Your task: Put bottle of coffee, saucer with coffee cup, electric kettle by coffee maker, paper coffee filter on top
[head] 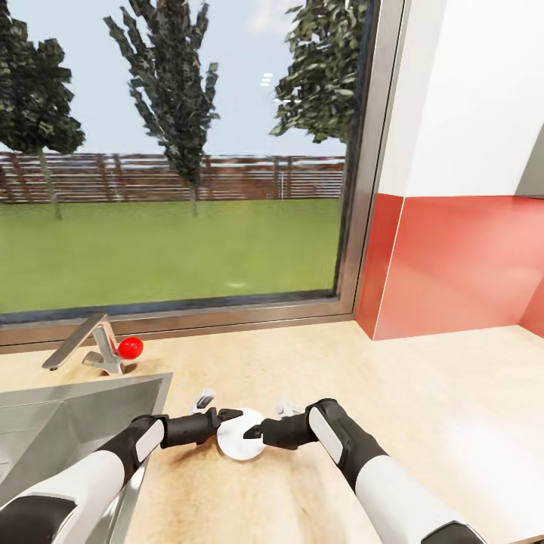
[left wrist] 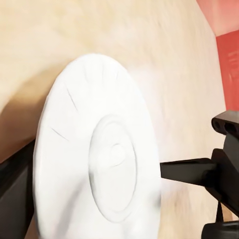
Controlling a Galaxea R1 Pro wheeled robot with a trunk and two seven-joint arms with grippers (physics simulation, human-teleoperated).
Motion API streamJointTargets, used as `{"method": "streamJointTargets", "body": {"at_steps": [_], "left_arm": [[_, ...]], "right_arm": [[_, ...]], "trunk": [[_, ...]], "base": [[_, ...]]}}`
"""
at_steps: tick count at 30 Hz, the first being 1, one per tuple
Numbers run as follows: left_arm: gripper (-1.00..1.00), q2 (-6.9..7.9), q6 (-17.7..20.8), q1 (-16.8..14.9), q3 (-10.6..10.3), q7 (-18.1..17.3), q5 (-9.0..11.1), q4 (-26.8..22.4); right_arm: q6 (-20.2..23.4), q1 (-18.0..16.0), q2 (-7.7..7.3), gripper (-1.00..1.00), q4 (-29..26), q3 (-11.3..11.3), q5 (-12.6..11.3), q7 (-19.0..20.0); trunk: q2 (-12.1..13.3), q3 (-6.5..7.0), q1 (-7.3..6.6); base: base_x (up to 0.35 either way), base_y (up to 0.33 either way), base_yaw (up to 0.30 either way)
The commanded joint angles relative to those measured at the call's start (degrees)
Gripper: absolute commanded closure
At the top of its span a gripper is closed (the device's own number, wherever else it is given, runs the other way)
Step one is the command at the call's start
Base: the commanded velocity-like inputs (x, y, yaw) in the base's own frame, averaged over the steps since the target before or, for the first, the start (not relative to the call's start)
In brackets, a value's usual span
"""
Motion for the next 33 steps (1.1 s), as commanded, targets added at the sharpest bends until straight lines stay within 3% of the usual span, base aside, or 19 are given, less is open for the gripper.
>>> {"method": "streamJointTargets", "body": {"at_steps": [1,6,7,28,33], "left_arm": [[-1.0,0.04,0.2,0.0,-0.8,0.1,0.2,0.0],[-1.0,0.03,0.3,0.0,-0.9,0.0,0.2,-0.2],[1.0,0.01,0.3,0.0,-0.9,0.0,0.2,-0.2],[1.0,0.0,0.4,0.0,-0.8,0.1,0.2,-0.3],[1.0,1.14,0.6,-0.1,-0.3,-0.1,0.0,-0.6]], "right_arm": [[0.2,0.0,0.0,-1.0,0.0,0.1,0.9,0.2],[0.2,0.0,0.0,-1.0,0.0,0.1,0.9,0.2],[0.2,0.0,0.0,-1.0,0.0,0.1,0.9,0.2],[0.2,0.0,0.0,-1.0,0.0,0.1,0.9,0.2],[0.2,0.0,0.0,-1.0,-0.5,0.2,0.9,0.2]], "trunk": [[-0.1,-0.1,0.04],[-0.1,-0.1,0.04],[-0.1,-0.1,0.04],[-0.1,-0.1,0.04],[-0.1,-0.1,0.04]], "base": [[0.0,0.0,0.0],[0.0,0.0,0.0],[0.0,0.0,0.0],[0.0,0.0,0.0],[0.0,0.0,0.0]]}}
